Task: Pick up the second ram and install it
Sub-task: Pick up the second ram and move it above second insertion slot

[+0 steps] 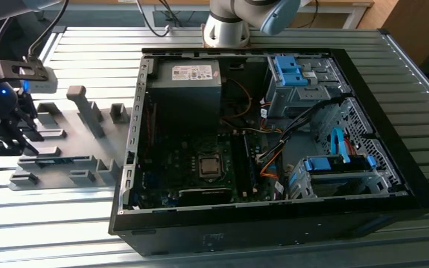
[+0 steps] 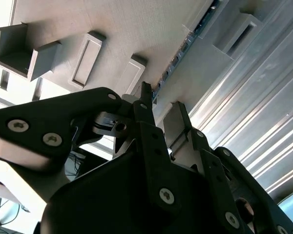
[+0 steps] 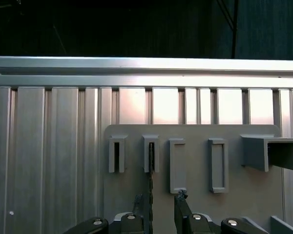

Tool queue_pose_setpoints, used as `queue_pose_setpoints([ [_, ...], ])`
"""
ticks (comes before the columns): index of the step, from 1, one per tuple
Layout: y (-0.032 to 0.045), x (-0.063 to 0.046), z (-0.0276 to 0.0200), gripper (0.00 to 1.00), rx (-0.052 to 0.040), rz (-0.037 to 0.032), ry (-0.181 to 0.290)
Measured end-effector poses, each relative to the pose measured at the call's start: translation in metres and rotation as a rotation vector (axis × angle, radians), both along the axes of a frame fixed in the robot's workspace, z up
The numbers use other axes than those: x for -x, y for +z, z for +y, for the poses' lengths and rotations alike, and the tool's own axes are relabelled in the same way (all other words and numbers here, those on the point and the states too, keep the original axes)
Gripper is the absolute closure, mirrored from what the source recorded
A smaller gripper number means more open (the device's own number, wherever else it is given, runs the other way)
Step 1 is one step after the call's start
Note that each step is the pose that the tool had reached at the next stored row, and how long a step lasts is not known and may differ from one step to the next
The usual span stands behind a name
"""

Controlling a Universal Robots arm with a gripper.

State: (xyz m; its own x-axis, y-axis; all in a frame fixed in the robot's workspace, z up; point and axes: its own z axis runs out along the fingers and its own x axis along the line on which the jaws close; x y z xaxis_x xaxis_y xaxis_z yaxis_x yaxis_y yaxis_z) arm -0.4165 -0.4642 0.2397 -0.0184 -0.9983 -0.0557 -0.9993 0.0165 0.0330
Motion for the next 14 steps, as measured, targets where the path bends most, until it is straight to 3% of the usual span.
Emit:
queue_pose_setpoints([
  [9,-0.0084,0.0,-0.0001,0.62,0.0011,-0.0008,0.0],
  [14,-0.0128,0.0,-0.0001,0.62,0.0154,-0.0069,0.0],
])
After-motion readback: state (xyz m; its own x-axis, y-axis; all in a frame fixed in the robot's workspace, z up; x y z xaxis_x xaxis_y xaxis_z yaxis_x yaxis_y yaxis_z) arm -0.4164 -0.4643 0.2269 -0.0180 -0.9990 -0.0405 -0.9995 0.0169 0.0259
